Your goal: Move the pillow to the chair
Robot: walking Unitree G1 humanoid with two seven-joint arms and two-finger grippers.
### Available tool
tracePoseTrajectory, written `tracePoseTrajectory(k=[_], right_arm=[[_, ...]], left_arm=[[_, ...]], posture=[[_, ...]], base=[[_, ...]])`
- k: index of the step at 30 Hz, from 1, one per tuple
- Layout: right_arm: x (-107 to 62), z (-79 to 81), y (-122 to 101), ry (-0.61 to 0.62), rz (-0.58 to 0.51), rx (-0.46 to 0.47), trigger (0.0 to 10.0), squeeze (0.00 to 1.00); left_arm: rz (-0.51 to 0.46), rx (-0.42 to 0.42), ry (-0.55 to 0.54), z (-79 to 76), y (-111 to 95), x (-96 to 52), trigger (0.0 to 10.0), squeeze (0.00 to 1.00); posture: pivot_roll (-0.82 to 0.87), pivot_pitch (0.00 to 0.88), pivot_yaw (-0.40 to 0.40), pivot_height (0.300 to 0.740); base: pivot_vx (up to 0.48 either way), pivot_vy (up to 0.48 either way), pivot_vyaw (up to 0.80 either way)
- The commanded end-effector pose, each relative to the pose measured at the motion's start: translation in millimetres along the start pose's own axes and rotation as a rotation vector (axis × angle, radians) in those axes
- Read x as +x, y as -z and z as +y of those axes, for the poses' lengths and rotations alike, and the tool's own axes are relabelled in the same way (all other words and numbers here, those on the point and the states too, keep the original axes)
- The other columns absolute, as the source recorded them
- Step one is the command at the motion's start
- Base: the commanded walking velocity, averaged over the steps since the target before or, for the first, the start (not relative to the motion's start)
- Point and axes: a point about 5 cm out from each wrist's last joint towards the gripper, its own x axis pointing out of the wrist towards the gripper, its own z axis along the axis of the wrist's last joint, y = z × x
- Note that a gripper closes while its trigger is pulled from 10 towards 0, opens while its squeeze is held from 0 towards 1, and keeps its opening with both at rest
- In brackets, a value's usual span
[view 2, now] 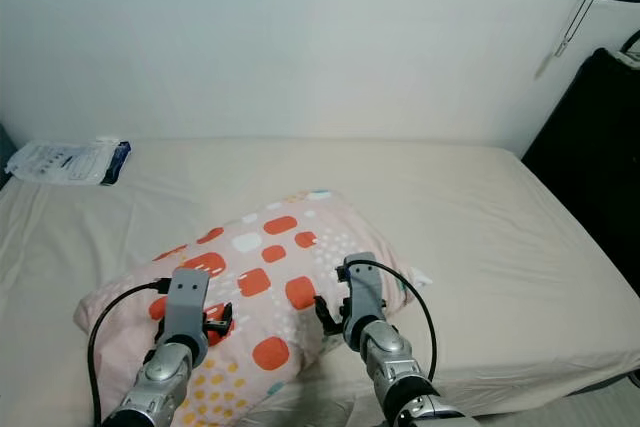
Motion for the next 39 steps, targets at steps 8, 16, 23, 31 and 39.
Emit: tracePoseTrajectory(k=[8, 16, 23, 31, 39], right_arm=[[-2.4, 2.6, 4, -0.031, -0.003, -0.100, 10.0, 0.00], [-1.3, -1.4, 0, 0.002, -0.018, -0.020, 10.0, 0.00], [-0.2, -4.7, -7, 0.016, -0.053, 0.043, 10.0, 0.00], [-1.5, -5.5, -4, 0.029, -0.050, 0.061, 10.0, 0.00], [-0.7, 1.6, -1, 0.021, -0.042, 0.076, 10.0, 0.00]], left_arm=[[-0.003, 0.059, 0.001, -0.5, 3, -1.9, 10.0, 0.00], [0.006, -0.017, -0.021, -1.5, 3, -2.2, 10.0, 0.00], [0.034, -0.039, -0.022, -6.3, 7, -3.9, 10.0, 0.00], [0.051, -0.044, -0.019, -8.0, 11, -6.0, 10.0, 0.00], [0.030, -0.054, 0.005, -3.6, 15, -9.7, 10.0, 0.00]], posture=[[0.11, 0.000, -0.107, 0.740], [0.11, 0.000, -0.104, 0.740], [0.11, 0.000, -0.094, 0.740], [0.11, 0.000, -0.079, 0.740], [0.11, 0.000, -0.083, 0.740]], base=[[0.000, 0.000, 0.00], [0.000, 0.000, 0.00], [0.000, 0.000, 0.00], [0.000, 0.000, 0.00], [0.000, 0.000, 0.00]])
